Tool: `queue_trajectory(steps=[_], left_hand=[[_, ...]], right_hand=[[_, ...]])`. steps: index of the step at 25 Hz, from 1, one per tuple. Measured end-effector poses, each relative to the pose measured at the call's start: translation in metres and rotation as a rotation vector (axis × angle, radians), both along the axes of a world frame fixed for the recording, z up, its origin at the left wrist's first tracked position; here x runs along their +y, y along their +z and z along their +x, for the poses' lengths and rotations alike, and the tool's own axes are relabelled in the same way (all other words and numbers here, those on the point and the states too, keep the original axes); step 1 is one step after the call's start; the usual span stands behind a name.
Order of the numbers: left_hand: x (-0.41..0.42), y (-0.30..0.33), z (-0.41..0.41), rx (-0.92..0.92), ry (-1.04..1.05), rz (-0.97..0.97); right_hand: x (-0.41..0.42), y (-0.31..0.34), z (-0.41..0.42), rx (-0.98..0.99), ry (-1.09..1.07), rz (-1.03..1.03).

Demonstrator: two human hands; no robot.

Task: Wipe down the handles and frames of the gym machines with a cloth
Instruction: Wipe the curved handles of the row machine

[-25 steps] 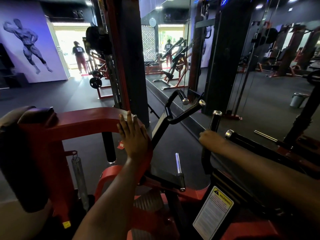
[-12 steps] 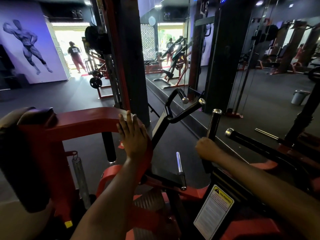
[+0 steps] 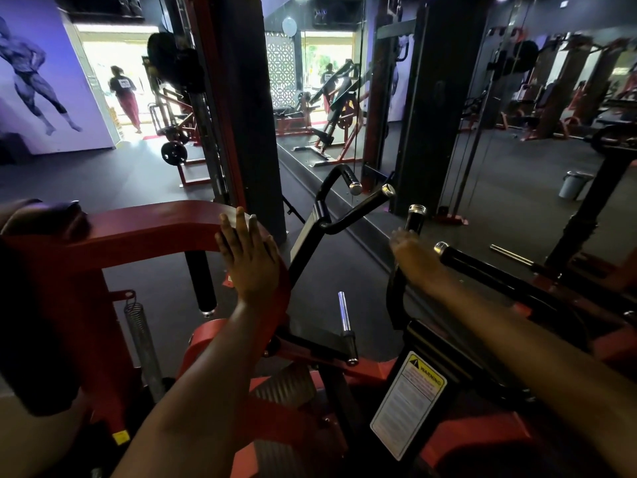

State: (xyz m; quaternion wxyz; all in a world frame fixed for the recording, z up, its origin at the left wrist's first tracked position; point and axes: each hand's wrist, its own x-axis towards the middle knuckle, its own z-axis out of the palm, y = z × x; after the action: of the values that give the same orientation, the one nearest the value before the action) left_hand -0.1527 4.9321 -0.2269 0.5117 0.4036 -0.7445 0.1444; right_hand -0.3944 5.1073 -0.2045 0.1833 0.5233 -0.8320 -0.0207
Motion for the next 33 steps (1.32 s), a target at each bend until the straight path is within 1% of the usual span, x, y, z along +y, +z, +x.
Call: queue_trajectory(steps=[1, 2, 3, 5, 6, 7, 8, 9, 10, 11, 12, 13, 14, 16, 20, 22, 23, 24, 26, 28, 29, 31, 32, 33], left_hand=[[0.0, 0.001, 0.0, 0.003, -0.001, 0.013], [0.001, 0.001, 0.001, 0.007, -0.004, 0.026], [0.001, 0.001, 0.001, 0.009, -0.007, 0.034], [0.001, 0.001, 0.0, 0.018, -0.011, 0.042], [0.001, 0.001, 0.0, 0.02, -0.011, 0.046], [0.002, 0.001, -0.001, 0.021, -0.01, 0.048], [0.002, 0.0, -0.001, 0.023, -0.009, 0.05], [0.002, 0.001, -0.001, 0.025, -0.009, 0.054], [0.003, 0.001, -0.001, 0.026, -0.01, 0.059], [0.003, 0.001, -0.001, 0.025, -0.009, 0.056], [0.003, 0.001, 0.0, 0.021, -0.007, 0.047], [0.003, 0.001, 0.0, 0.017, -0.004, 0.035], [0.003, 0.001, 0.0, 0.013, -0.003, 0.025], [0.002, 0.001, -0.001, 0.015, 0.005, 0.021], [0.002, 0.002, -0.006, 0.066, 0.029, 0.019], [0.003, 0.001, -0.008, 0.078, 0.022, 0.009], [0.003, 0.001, -0.008, 0.077, 0.016, 0.002], [0.004, 0.001, -0.008, 0.075, 0.007, 0.002], [0.005, 0.0, -0.007, 0.073, -0.008, 0.025], [0.006, -0.001, -0.006, 0.074, -0.017, 0.023], [0.006, -0.002, -0.005, 0.07, -0.026, 0.019], [0.007, -0.001, -0.003, 0.059, -0.045, 0.021], [0.007, -0.001, -0.002, 0.052, -0.046, 0.02], [0.007, -0.001, -0.002, 0.051, -0.042, 0.021]], right_hand=[[0.001, -0.018, 0.007, 0.041, -0.025, 0.087], [0.007, -0.039, 0.018, 0.063, 0.029, 0.144], [0.022, -0.058, 0.027, 0.041, 0.138, 0.161], [0.062, -0.069, 0.043, -0.17, 0.406, 0.099], [0.073, -0.068, 0.044, -0.269, 0.455, 0.048], [0.078, -0.06, 0.048, -0.374, 0.409, -0.074], [0.074, -0.054, 0.051, -0.494, 0.277, -0.279], [0.062, -0.047, 0.053, -0.625, 0.077, -0.519], [0.047, -0.039, 0.049, -0.803, -0.193, -0.713], [0.032, -0.027, 0.043, -0.993, -0.434, -0.857], [0.018, -0.021, 0.034, -1.149, -0.561, -0.955], [0.009, -0.021, 0.027, -1.218, -0.608, -0.994], [0.005, -0.022, 0.029, -1.229, -0.601, -0.95], [0.013, -0.03, 0.045, -1.174, -0.558, -0.724], [0.048, -0.037, 0.062, -1.03, -0.571, -0.174], [0.054, -0.029, 0.064, -0.909, -0.566, 0.007], [0.053, -0.025, 0.067, -0.812, -0.513, 0.058], [0.048, -0.022, 0.07, -0.728, -0.435, 0.052], [0.033, 0.001, 0.075, -0.6, -0.209, -0.107], [0.005, 0.026, 0.045, -0.444, -0.047, -0.285], [-0.006, 0.039, 0.022, -0.334, 0.0, -0.301], [-0.018, 0.047, -0.023, -0.014, -0.002, -0.126], [-0.019, 0.041, -0.033, 0.11, -0.042, 0.005], [-0.019, 0.031, -0.032, 0.177, -0.062, 0.135]])
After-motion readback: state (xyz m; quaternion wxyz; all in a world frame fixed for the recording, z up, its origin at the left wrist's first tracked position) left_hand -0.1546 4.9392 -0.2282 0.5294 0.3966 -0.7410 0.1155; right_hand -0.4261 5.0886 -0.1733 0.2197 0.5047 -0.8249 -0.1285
